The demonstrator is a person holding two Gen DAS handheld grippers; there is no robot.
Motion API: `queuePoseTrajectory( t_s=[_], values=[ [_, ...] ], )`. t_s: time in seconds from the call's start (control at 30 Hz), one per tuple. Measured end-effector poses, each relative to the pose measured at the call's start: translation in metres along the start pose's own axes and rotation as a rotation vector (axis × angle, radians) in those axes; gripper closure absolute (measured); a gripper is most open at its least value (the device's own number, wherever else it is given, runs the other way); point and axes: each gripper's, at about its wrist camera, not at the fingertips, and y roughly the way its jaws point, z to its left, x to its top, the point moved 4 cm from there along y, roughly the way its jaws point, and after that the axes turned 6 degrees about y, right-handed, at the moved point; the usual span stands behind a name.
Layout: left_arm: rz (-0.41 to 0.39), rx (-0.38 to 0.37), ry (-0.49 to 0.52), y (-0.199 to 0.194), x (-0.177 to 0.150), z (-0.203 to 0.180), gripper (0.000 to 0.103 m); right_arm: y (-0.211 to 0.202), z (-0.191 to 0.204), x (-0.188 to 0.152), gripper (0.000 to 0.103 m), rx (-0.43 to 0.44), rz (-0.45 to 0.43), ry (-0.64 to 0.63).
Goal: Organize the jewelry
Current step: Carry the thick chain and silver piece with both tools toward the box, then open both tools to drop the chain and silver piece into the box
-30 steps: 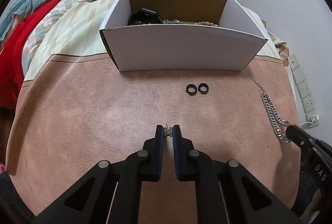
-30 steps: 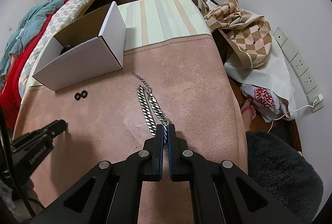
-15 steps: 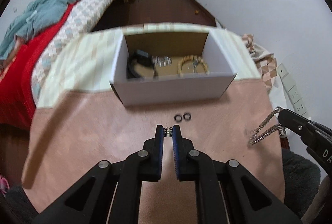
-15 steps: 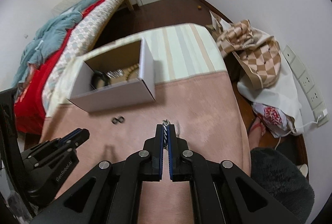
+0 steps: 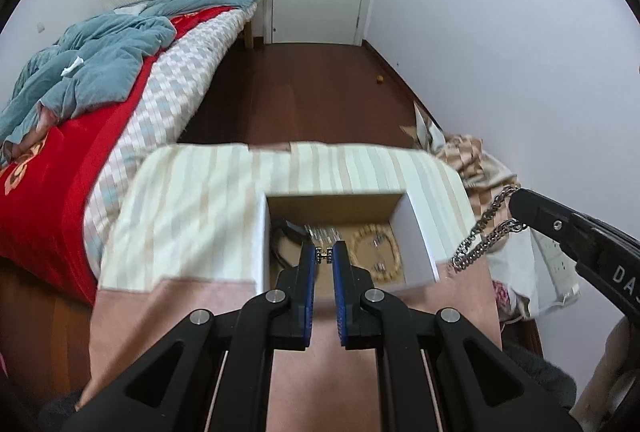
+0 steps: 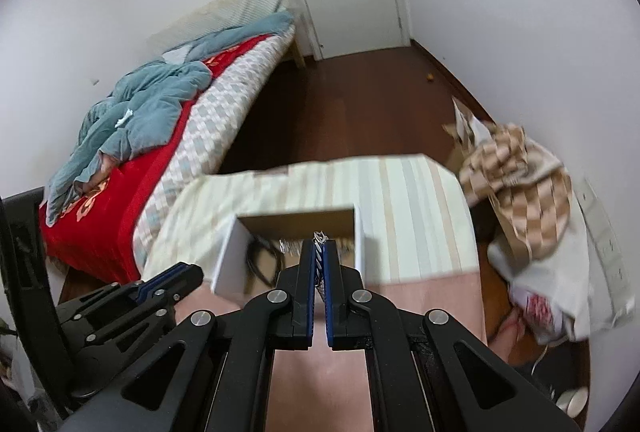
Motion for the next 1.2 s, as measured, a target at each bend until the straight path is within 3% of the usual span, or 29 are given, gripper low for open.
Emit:
queuePoseTrajectory(
  t_s=[0.23,0.53,0.87,0.93,1.0,1.07,1.2],
  values=[
    [0.088,-0.071,-0.062,0.037,0.019,0.026,0.097,0.054,0.013,0.033,0.099,0.044,0.098,-0.022],
    [0.264,-0.187,-0.136,0.107,0.012,0.035,0.097,0.133,0.002,0.013,0.099,0.089,0.289,0.005],
    [0.328,-0.108,-0.158,0.127,0.018,0.046,0.092,0.161,0.000,0.007,0.099,0.120,0.365,0.022],
    [0.324,-0.087,-0.154,0.125,0.019,0.049,0.086,0.164,0.001,0.008,0.099,0.126,0.371,0.028],
    [0.311,-0.063,-0.149,0.122,0.021,0.051,0.073,0.165,0.002,0.009,0.099,0.135,0.383,0.033],
    [0.297,-0.049,-0.160,0.118,0.022,0.055,0.037,0.165,0.005,0.009,0.099,0.148,0.392,0.036],
    [0.267,-0.029,-0.176,0.110,0.027,0.063,0.033,0.160,0.013,0.013,0.099,0.183,0.392,0.039]
  ],
)
